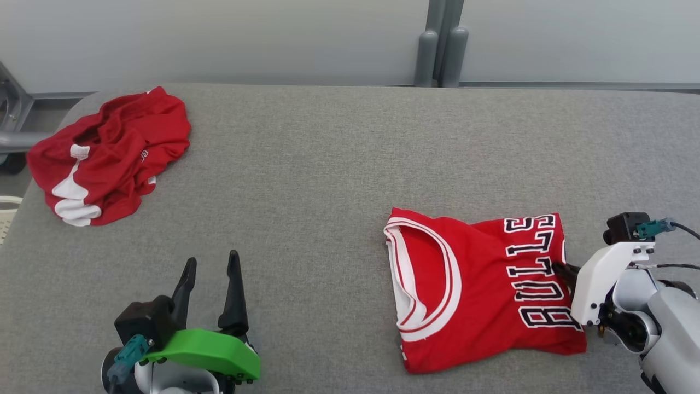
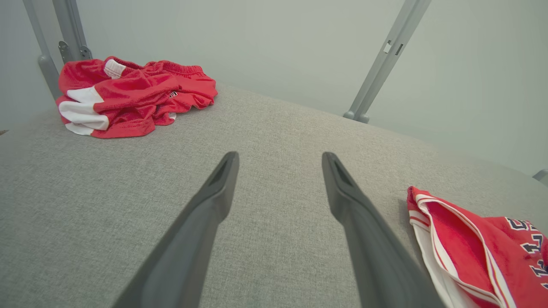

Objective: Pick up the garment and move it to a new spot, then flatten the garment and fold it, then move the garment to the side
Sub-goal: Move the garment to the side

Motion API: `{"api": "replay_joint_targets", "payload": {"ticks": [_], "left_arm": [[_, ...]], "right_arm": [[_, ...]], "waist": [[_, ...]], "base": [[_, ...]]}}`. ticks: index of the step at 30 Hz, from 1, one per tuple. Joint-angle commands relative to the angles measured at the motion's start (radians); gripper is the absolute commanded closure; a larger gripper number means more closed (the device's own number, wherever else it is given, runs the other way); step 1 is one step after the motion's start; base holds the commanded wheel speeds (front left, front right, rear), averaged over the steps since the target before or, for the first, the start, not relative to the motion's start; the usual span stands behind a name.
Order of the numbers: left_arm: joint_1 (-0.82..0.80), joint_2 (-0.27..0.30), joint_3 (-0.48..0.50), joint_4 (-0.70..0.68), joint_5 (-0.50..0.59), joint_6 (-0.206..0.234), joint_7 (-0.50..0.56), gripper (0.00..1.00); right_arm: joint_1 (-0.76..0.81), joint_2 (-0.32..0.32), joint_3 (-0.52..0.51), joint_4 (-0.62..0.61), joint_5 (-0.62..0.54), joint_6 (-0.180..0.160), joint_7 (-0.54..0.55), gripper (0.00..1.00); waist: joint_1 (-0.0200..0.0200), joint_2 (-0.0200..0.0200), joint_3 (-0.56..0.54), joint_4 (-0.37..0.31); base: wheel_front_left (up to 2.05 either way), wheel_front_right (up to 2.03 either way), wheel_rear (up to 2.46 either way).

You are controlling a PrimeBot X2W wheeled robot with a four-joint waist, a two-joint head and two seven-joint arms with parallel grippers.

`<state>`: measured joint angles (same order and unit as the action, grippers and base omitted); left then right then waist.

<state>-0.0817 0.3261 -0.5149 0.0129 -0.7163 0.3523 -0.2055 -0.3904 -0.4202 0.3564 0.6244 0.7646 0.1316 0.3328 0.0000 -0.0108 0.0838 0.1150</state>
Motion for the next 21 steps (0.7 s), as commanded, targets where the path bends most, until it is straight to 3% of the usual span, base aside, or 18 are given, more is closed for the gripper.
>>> {"api": "replay_joint_targets", "payload": {"ticks": [1, 10, 21], "left_arm": [[-0.015, -0.001, 0.0, -0.001, 0.009, -0.003, -0.006, 0.0], [-0.042, -0.02, -0.021, -0.002, 0.022, -0.014, -0.015, 0.0], [-0.08, -0.007, -0.013, -0.007, 0.034, -0.013, -0.018, 0.0]], "right_arm": [[-0.017, -0.016, 0.002, 0.005, -0.006, -0.002, -0.011, 1.0], [-0.104, -0.079, 0.032, 0.017, -0.027, -0.001, -0.064, 1.0], [-0.257, -0.087, 0.075, 0.007, -0.069, -0.001, -0.075, 1.0]], "waist": [[0.0, 0.0108, -0.002, -0.016], [0.0, 0.0108, 0.01, -0.125], [0.0, 0.0108, 0.083, -0.352]], "base": [[0.0, 0.0, 0.0], [0.0, 0.0, 0.0], [0.0, 0.0, 0.0]]}}
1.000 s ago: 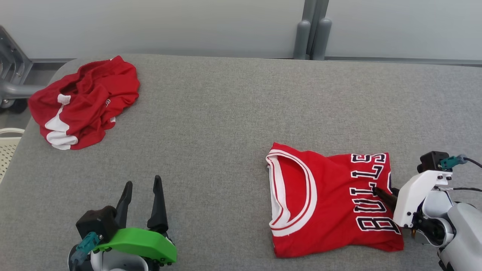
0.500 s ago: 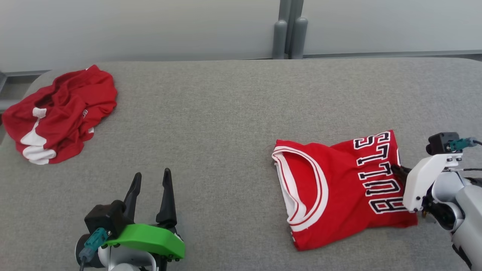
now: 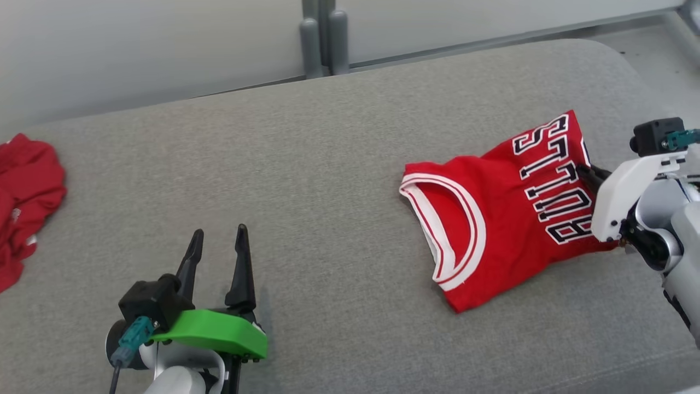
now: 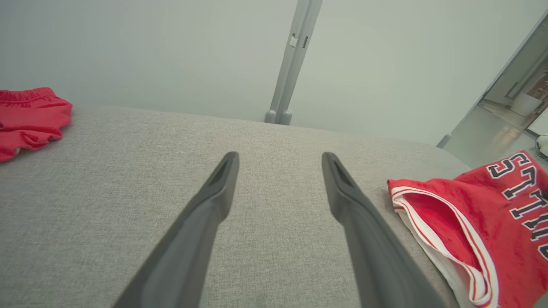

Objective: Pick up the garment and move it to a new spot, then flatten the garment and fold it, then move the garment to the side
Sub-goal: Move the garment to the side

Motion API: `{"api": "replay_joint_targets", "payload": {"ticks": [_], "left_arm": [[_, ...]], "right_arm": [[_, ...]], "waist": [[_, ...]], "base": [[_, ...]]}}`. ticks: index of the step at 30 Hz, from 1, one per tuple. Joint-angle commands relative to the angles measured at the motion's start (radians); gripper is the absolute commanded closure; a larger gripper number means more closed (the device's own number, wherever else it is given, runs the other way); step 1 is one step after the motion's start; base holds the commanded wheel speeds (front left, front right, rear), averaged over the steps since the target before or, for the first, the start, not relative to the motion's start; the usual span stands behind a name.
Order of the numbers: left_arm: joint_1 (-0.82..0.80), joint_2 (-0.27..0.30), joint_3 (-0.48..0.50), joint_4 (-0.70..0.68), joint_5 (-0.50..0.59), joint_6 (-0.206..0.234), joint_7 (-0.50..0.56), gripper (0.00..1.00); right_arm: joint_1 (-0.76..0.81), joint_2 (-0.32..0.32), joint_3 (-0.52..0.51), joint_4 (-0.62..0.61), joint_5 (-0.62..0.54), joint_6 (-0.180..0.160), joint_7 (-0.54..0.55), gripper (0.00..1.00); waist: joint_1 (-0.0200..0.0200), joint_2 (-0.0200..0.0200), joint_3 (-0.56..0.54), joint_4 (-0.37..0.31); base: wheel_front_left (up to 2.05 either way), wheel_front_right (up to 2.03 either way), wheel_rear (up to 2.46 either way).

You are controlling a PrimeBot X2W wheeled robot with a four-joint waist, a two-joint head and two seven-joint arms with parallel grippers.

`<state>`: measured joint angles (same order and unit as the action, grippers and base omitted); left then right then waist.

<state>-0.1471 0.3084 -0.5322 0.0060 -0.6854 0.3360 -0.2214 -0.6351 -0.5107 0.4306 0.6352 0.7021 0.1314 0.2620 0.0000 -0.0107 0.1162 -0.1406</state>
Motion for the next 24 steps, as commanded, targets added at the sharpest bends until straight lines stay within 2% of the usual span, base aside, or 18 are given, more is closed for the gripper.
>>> {"api": "replay_joint_targets", "payload": {"ticks": [1, 7, 12, 18, 24], "left_arm": [[-0.02, 0.013, 0.003, -0.003, 0.007, 0.002, 0.001, 0.0], [-0.056, 0.036, 0.015, -0.022, 0.019, 0.01, 0.015, 0.0], [-0.086, 0.047, 0.009, -0.029, 0.032, 0.009, 0.031, 0.0], [-0.1, 0.044, 0.002, -0.03, 0.034, 0.008, 0.038, 0.0], [-0.105, 0.052, 0.005, -0.031, 0.036, 0.015, 0.041, 0.0]], "right_arm": [[-0.024, 0.01, 0.003, -0.002, -0.009, -0.001, -0.007, 1.0], [-0.094, 0.05, 0.026, 0.015, -0.016, -0.001, -0.03, 1.0], [-0.133, 0.069, 0.038, 0.044, -0.019, -0.001, -0.058, 1.0], [-0.166, 0.075, 0.046, 0.073, -0.011, -0.001, -0.081, 1.0], [-0.2, 0.075, 0.039, 0.115, -0.019, -0.001, -0.121, 1.0]], "waist": [[0.0, 0.0107, 0.06, -0.115], [0.0, 0.0107, 0.114, -0.215], [0.0, 0.0107, 0.138, -0.258], [0.0, 0.0107, 0.148, -0.266], [0.0, 0.0107, 0.156, -0.233]], "base": [[0.0, 0.0, 0.0], [0.0, 0.0, 0.0], [0.0, 0.0, 0.0], [0.0, 0.0, 0.0], [0.0, 0.0, 0.0]]}}
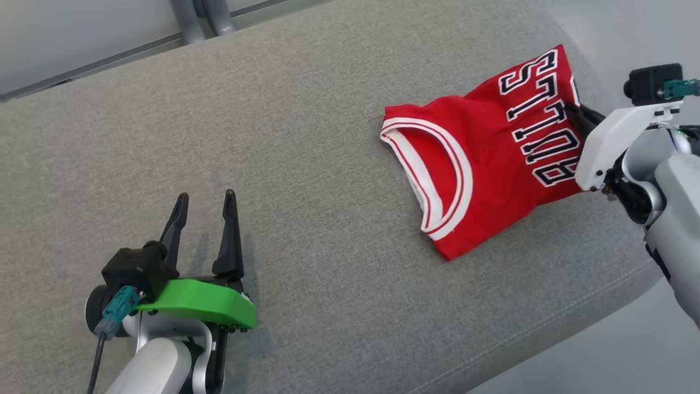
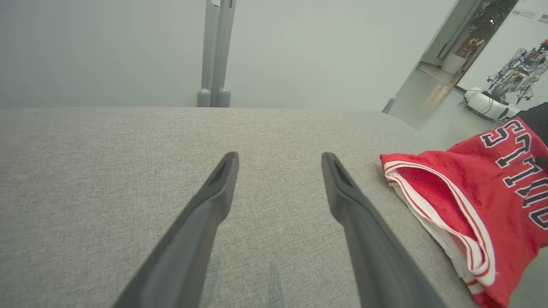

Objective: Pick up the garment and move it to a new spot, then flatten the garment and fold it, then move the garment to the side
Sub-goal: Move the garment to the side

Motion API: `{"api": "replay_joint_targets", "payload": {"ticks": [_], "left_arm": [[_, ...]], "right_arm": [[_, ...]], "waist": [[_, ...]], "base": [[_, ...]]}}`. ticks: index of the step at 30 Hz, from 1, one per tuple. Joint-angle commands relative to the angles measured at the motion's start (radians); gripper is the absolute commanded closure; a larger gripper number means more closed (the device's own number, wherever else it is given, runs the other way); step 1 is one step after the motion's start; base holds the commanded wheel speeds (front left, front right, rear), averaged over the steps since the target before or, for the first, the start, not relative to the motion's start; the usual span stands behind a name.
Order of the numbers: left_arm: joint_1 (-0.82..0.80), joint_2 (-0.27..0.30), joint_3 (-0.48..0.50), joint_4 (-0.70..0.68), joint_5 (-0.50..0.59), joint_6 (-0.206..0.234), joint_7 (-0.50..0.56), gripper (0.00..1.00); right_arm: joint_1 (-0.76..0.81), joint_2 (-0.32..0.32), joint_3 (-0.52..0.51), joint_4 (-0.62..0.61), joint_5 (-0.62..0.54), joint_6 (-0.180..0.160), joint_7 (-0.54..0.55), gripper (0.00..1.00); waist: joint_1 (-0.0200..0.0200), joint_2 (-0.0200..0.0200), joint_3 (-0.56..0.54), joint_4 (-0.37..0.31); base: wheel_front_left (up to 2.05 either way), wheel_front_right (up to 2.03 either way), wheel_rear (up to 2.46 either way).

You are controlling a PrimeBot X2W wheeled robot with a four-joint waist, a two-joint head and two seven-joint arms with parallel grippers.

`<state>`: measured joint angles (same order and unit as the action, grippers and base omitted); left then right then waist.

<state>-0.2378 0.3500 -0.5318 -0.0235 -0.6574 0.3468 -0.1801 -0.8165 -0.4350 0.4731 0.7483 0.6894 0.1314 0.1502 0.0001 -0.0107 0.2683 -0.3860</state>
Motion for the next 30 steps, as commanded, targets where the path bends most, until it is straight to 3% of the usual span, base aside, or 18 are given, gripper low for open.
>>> {"api": "replay_joint_targets", "payload": {"ticks": [1, 12, 21, 22, 23, 24, 30], "left_arm": [[-0.014, 0.012, 0.006, -0.004, 0.009, 0.006, -0.001, 0.0], [-0.027, 0.053, 0.021, -0.063, 0.022, 0.031, 0.019, 0.0], [-0.043, 0.083, 0.023, -0.117, 0.045, 0.052, 0.046, 0.0], [-0.043, 0.086, 0.024, -0.12, 0.046, 0.054, 0.049, 0.0], [-0.043, 0.088, 0.025, -0.123, 0.047, 0.057, 0.05, 0.0], [-0.041, 0.09, 0.025, -0.126, 0.048, 0.059, 0.052, 0.0], [-0.045, 0.096, 0.023, -0.134, 0.05, 0.063, 0.057, 0.0]], "right_arm": [[-0.026, -0.004, -0.013, 0.015, -0.009, -0.001, -0.019, 1.0], [-0.143, -0.071, -0.154, 0.256, -0.078, -0.001, -0.136, 1.0], [-0.218, -0.094, -0.194, 0.434, -0.178, -0.001, -0.237, 1.0], [-0.225, -0.094, -0.202, 0.456, -0.189, -0.001, -0.252, 0.67], [-0.232, -0.087, -0.211, 0.475, -0.194, -0.001, -0.265, 0.25], [-0.236, -0.079, -0.218, 0.489, -0.204, -0.001, -0.28, 0.0], [-0.241, -0.062, -0.254, 0.532, -0.262, -0.001, -0.342, 0.0]], "waist": [[-0.0001, 0.0107, 0.006, 0.02], [-0.0001, 0.0107, 0.076, 0.117], [-0.0001, 0.0107, 0.139, 0.162], [-0.0001, 0.0107, 0.144, 0.164], [-0.0001, 0.0107, 0.147, 0.164], [-0.0001, 0.0107, 0.149, 0.165], [-0.0001, 0.0107, 0.157, 0.167]], "base": [[0.0, 0.0, 0.0], [0.0, 0.0, 0.0], [0.0, 0.0, 0.0], [0.0, 0.0, 0.0], [0.0, 0.0, 0.0], [0.0, 0.0, 0.0], [0.0, 0.0, 0.0]]}}
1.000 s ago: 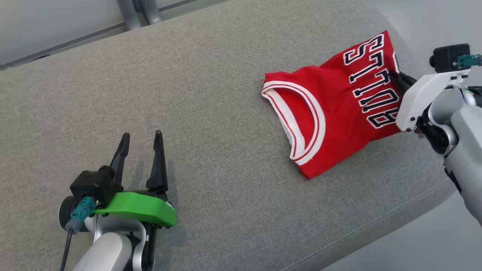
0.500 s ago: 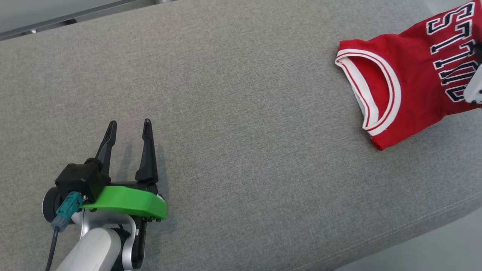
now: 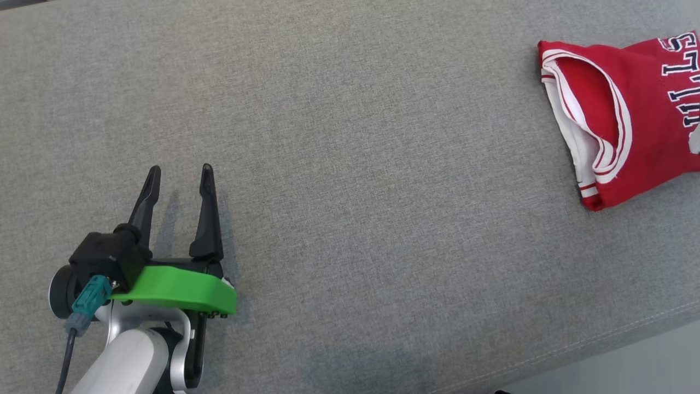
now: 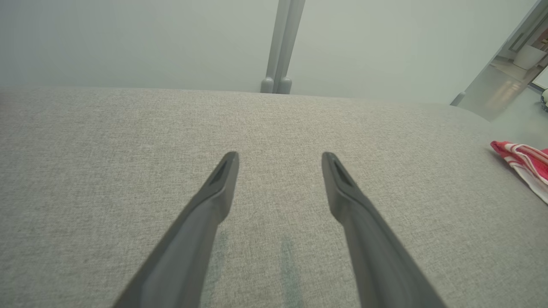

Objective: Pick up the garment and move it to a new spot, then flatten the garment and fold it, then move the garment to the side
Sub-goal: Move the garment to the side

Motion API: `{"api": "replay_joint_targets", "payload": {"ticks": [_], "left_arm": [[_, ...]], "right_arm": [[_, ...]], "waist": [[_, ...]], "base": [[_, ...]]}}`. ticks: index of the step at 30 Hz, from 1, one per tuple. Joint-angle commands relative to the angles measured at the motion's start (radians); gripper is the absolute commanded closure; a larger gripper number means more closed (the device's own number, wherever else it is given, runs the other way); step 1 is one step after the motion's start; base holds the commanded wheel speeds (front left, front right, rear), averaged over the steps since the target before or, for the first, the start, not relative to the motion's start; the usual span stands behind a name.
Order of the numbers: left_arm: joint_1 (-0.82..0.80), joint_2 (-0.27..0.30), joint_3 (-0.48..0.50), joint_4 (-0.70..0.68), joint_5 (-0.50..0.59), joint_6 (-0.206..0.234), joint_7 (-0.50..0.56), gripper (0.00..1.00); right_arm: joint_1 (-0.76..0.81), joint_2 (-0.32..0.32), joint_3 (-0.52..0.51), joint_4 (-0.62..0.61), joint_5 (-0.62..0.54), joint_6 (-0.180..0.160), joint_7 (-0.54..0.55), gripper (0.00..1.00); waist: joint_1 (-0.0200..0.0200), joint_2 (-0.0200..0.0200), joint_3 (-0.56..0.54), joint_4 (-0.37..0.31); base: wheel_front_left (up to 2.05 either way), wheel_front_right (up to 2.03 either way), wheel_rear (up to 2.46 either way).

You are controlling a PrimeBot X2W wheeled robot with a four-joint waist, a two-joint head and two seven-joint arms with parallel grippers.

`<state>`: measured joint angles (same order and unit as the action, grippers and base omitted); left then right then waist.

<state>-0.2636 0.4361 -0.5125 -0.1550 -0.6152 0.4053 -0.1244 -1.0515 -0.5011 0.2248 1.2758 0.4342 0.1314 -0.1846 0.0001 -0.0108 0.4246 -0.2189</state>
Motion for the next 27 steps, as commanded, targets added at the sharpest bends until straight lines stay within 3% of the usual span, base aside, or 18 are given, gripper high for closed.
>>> {"api": "replay_joint_targets", "payload": {"ticks": [1, 14, 21, 27], "left_arm": [[-0.02, 0.011, 0.004, -0.003, 0.008, 0.006, 0.001, 0.0], [0.01, -0.001, 0.008, 0.02, -0.012, 0.003, -0.022, 0.0], [0.03, -0.022, 0.031, 0.082, -0.05, -0.022, -0.072, 0.0], [0.064, -0.044, 0.067, 0.16, -0.09, -0.069, -0.116, 0.0]], "right_arm": [[-0.004, 0.011, -0.011, 0.007, -0.012, -0.001, -0.01, 0.0], [0.014, 0.085, 0.01, -0.018, -0.056, -0.001, -0.054, 0.0], [0.051, 0.111, 0.081, -0.152, -0.035, -0.001, -0.076, 0.0], [0.121, 0.125, 0.103, -0.276, 0.004, -0.001, -0.08, 0.0]], "waist": [[-0.0001, 0.0108, 0.0, -0.001], [-0.0001, 0.0108, -0.067, -0.017], [-0.0001, 0.0108, -0.173, -0.001], [-0.0001, 0.0108, -0.273, 0.036]], "base": [[0.0, 0.0, 0.0], [0.0, 0.0, 0.0], [0.0, 0.0, 0.0], [0.0, 0.0, 0.0]]}}
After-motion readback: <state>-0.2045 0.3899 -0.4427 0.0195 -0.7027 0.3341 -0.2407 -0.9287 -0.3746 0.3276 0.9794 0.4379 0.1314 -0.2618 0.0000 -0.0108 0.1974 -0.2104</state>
